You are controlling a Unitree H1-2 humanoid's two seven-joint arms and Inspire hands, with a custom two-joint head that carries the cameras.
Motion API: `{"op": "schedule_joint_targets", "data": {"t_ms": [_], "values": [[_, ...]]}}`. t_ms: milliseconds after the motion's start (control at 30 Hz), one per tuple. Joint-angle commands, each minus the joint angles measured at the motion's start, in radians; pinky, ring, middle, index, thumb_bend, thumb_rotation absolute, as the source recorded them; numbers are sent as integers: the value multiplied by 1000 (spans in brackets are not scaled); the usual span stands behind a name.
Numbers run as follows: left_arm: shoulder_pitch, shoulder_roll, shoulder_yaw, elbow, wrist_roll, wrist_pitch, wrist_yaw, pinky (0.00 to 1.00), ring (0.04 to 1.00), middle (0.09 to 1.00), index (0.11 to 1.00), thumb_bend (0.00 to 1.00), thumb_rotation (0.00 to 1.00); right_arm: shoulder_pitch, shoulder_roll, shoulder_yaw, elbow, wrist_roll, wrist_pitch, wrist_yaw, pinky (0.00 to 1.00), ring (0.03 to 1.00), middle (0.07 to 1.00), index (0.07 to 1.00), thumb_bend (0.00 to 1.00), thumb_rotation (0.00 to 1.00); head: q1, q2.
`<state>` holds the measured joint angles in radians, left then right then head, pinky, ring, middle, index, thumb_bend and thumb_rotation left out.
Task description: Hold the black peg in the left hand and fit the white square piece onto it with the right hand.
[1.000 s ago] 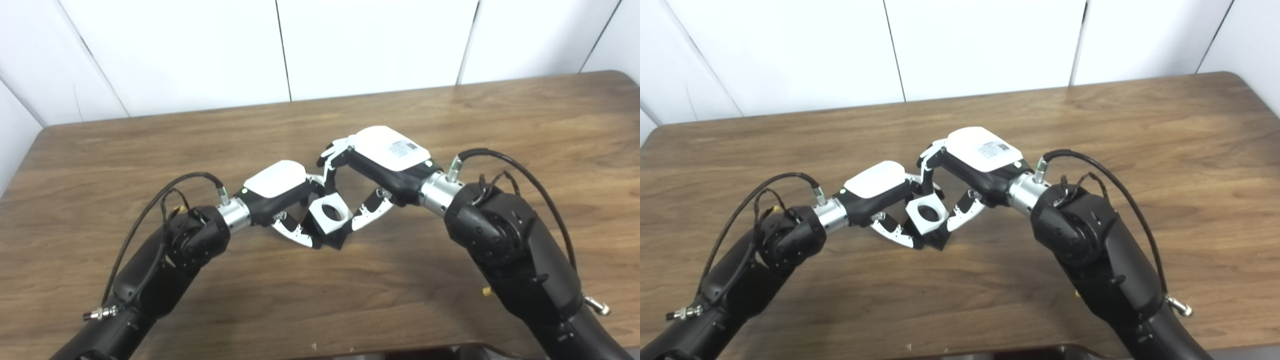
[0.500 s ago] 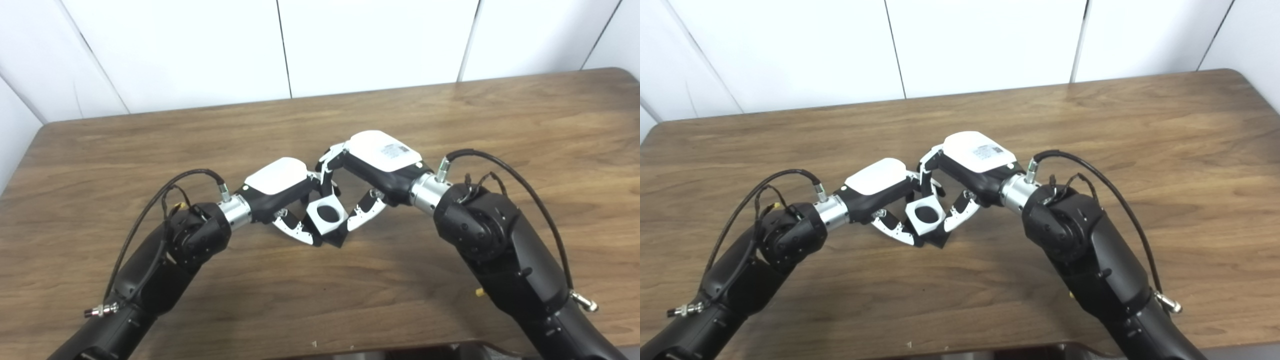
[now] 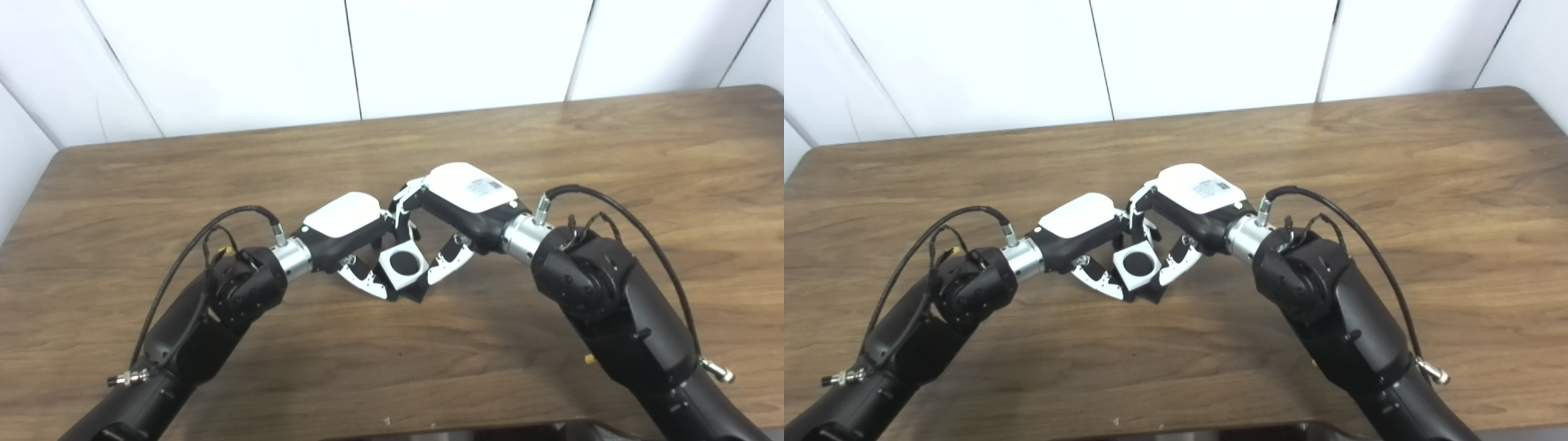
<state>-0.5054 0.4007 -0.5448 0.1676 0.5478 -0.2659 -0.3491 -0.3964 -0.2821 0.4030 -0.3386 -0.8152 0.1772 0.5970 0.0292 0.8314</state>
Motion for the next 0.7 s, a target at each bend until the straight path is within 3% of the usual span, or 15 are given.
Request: {"op": "schedule_joint_targets", "data": {"t_ms": [0,33,67,133,233,367,667], "values": [[41,24,-41,42,86,54,-70,588,711,776,492,521,78,-36,-5,0,-12,4,-31,-11,879,861,803,490,522,149,0,0],[41,25,-40,43,85,55,-71,590,712,776,492,521,77,-34,-5,-3,-12,9,-32,-15,874,861,816,494,522,151,-2,0],[41,25,-40,43,83,56,-72,593,717,778,492,521,77,-32,-4,-7,-12,13,-34,-23,865,857,835,623,697,204,-3,0],[41,27,-40,44,86,58,-71,598,721,778,492,521,77,-26,-3,-15,-9,18,-36,-39,855,861,880,832,886,287,-5,-1],[40,28,-40,44,89,57,-70,596,715,775,493,520,78,-23,-7,-22,-1,20,-43,-56,866,879,923,961,967,373,-4,1],[38,30,-39,45,86,58,-73,599,708,774,493,520,78,-25,-11,-24,0,11,-42,-57,878,891,940,986,999,420,-5,0],[38,32,-38,48,83,52,-73,595,709,775,492,521,78,-24,-10,-26,-2,9,-35,-50,874,886,927,948,1000,406,-6,2]]}}
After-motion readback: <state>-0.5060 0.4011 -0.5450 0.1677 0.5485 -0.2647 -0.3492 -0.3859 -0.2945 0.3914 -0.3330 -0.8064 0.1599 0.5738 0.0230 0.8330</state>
